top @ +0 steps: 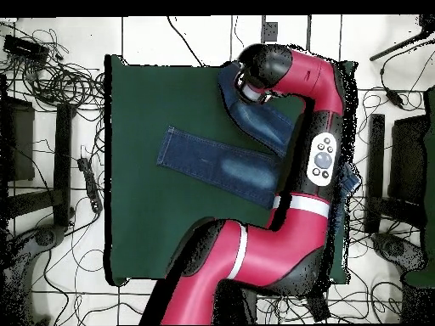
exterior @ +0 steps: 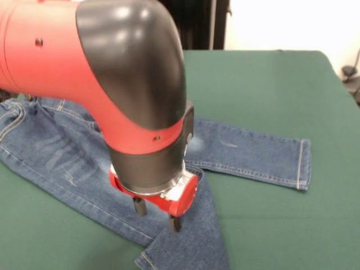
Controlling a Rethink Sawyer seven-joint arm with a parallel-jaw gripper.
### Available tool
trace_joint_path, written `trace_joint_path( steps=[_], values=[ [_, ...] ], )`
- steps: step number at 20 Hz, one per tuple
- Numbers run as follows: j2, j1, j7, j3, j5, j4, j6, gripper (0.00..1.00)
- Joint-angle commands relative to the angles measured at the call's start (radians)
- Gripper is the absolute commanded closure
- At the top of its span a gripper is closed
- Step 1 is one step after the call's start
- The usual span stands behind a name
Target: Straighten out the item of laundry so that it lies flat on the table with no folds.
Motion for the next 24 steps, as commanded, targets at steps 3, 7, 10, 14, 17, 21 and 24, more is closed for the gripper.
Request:
trace_joint_path(
  steps=[3,7,10,14,17,21,24],
  values=[
    [0.012,0.022,0.017,0.155,0.089,0.112,-0.011,0.0],
    [-0.022,0.031,0.11,0.148,0.129,0.117,0.074,0.0],
    [-0.032,0.031,0.153,0.151,0.161,0.122,0.103,0.0],
    [-0.03,0.03,0.185,0.144,0.194,0.124,0.103,0.0],
    [-0.045,0.034,0.238,0.133,0.233,0.147,0.107,0.0],
    [-0.06,0.039,0.268,0.126,0.277,0.196,0.069,0.0],
    [-0.058,0.041,0.256,0.123,0.299,0.225,0.025,0.0]
  ],
)
